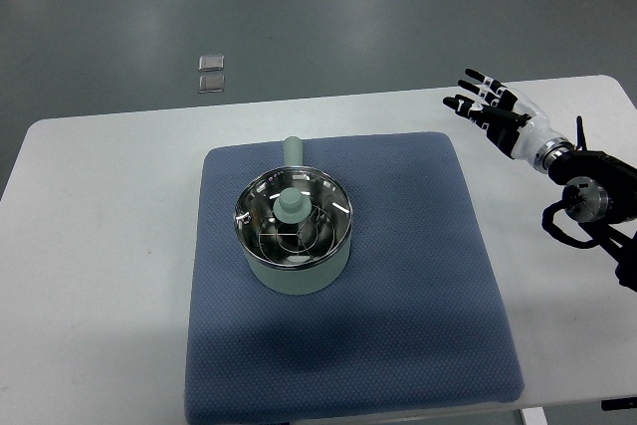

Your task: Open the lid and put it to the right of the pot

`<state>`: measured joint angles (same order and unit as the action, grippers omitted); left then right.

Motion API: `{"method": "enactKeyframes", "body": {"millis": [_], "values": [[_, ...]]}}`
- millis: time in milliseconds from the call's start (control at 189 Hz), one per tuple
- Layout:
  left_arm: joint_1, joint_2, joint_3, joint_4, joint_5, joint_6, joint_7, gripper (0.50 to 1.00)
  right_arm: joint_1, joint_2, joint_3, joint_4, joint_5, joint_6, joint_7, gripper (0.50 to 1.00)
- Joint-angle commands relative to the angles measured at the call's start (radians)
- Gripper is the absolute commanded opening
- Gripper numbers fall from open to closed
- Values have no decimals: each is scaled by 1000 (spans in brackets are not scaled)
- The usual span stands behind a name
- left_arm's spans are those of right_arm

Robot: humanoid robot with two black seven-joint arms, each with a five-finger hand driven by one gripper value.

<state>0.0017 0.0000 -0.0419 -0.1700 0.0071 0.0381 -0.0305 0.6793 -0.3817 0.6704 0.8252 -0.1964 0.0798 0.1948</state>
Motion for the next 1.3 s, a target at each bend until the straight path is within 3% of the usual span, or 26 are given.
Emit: {"method": "enactKeyframes", "body": {"millis": [0,639,819,1294], "values": [[-2,0,4,0,-1,0,0,1000,0,0,0,0,0,0,0,930],[0,0,0,0,-1,0,0,1000,5,-13,6,-1,5,12,3,932],[-2,0,0,0,-1,0,0,1000,11,-13,6,-1,12,41,54,930],[0,0,0,0,-1,0,0,1000,13,-8,49,-8,12,43,55,932]]}}
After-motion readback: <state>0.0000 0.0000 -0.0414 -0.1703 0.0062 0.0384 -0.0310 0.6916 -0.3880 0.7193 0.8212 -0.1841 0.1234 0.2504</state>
